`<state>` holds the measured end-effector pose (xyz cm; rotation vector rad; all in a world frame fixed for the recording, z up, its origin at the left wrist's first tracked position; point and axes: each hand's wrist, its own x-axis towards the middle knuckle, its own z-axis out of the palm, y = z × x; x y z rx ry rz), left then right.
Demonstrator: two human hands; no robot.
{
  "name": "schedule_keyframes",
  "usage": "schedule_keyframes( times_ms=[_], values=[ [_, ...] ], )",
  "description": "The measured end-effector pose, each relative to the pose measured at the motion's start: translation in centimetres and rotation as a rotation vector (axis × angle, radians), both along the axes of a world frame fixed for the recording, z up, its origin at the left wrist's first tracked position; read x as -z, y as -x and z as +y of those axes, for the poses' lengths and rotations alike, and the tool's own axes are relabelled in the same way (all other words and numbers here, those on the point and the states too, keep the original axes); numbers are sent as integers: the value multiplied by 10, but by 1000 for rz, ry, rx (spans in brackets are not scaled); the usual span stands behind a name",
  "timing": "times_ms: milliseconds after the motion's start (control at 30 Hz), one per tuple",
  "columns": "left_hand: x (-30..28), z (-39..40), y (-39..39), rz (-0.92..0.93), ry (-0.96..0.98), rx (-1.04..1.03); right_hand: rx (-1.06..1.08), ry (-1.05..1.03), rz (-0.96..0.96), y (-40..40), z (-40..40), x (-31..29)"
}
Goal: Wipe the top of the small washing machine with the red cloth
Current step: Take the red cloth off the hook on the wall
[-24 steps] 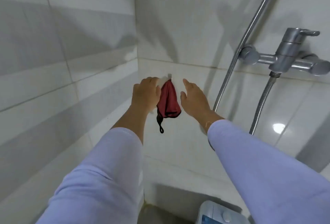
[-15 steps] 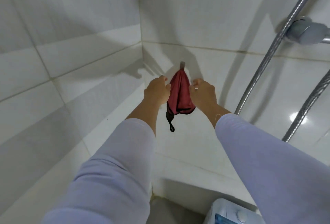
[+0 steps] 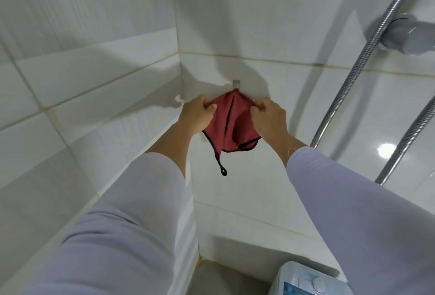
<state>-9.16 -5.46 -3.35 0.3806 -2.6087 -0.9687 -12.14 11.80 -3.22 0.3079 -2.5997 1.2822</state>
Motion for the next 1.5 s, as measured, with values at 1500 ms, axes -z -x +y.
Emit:
schedule_keyframes(
  times_ms=[1500],
  values=[
    [-28, 290, -112, -464, -1188, 699, -306, -281, -481, -178, 309, -87]
  ],
)
